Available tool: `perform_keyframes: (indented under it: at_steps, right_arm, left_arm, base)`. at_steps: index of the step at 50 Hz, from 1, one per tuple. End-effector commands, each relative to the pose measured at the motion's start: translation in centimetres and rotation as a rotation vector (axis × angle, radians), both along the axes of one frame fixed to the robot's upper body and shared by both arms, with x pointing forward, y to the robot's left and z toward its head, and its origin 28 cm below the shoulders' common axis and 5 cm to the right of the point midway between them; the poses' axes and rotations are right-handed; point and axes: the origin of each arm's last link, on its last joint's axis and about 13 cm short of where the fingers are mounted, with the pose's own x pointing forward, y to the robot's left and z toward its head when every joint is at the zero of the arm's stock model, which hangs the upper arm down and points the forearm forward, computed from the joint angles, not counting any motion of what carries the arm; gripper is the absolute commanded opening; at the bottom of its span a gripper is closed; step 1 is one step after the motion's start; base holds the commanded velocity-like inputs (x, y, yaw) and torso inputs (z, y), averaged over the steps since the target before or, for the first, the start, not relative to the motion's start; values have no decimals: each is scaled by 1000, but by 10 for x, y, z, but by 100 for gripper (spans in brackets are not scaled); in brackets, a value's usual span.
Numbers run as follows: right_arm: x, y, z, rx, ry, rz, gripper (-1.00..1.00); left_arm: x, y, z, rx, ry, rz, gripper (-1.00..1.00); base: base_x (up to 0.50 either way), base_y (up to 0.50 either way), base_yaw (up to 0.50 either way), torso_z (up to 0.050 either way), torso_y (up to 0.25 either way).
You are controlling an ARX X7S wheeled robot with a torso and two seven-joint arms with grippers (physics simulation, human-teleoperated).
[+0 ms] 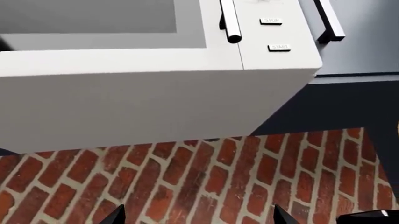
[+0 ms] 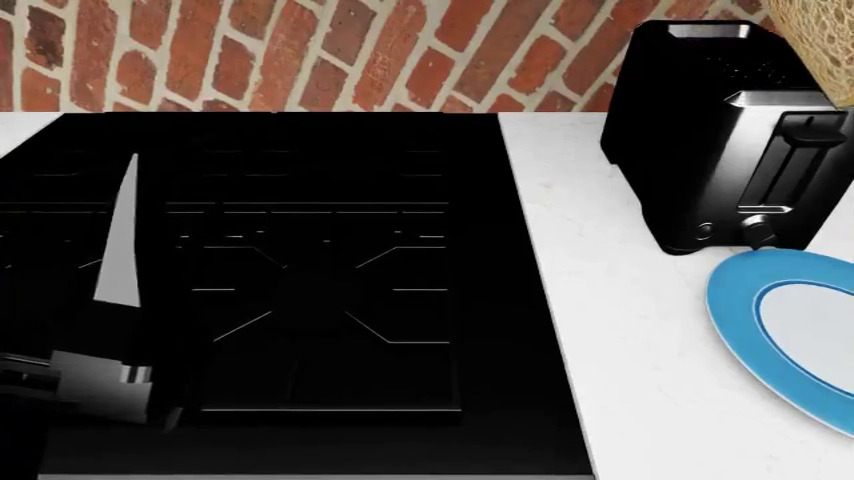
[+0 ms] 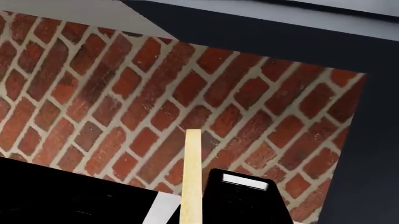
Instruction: Place the toasted item on a plate.
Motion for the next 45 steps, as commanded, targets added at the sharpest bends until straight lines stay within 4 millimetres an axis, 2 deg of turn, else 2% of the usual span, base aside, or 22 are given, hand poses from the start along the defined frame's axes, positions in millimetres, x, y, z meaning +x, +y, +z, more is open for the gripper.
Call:
perform_keyframes:
  at_steps: [1, 12, 22, 23, 24, 25, 26, 29, 31, 45]
  right_arm:
    - [-34, 3, -17, -21, -3, 45, -100]
    - [-57, 4, -29, -31, 7, 71, -100]
    - [-68, 13, -36, -24, 28, 83, -100]
    - [-55, 20, -49, 22, 167, 108, -100]
    - [-51, 20, -57, -72, 104, 172, -100]
    - [-50, 17, -61, -71, 98, 195, -100]
    - [-58, 19, -72, -52, 195, 203, -100]
    - [-69, 8, -89, 35, 251, 164, -100]
    - [-89, 1, -72, 61, 36, 123, -100]
    - [-100, -11, -99, 161, 75, 93, -100]
  left_arm:
    - [1, -1, -2, 1, 5, -7, 100]
    - [3, -1, -4, 2, 9, -8, 100]
    - [2, -2, -5, 3, 14, -6, 100]
    - [2, -2, -5, 4, 15, -7, 100]
    - [3, -2, -5, 4, 15, -7, 100]
    - [3, -2, -5, 4, 16, -7, 100]
    - [3, -2, -5, 5, 17, -7, 100]
    - [3, -3, -5, 7, 17, -7, 100]
    - [3, -3, -4, 8, 17, -6, 100]
    - [3, -3, -5, 9, 21, -3, 100]
  base:
    - [0, 0, 0, 0, 0]
    - [0, 0, 0, 0, 0]
    - [0, 0, 0, 0, 0]
    - [0, 0, 0, 0, 0]
    - [0, 0, 0, 0, 0]
    - [0, 0, 0, 0, 0]
    - [0, 0, 0, 0, 0]
    - [0, 0, 0, 0, 0]
    - [0, 0, 0, 0, 0]
    - [0, 0, 0, 0, 0]
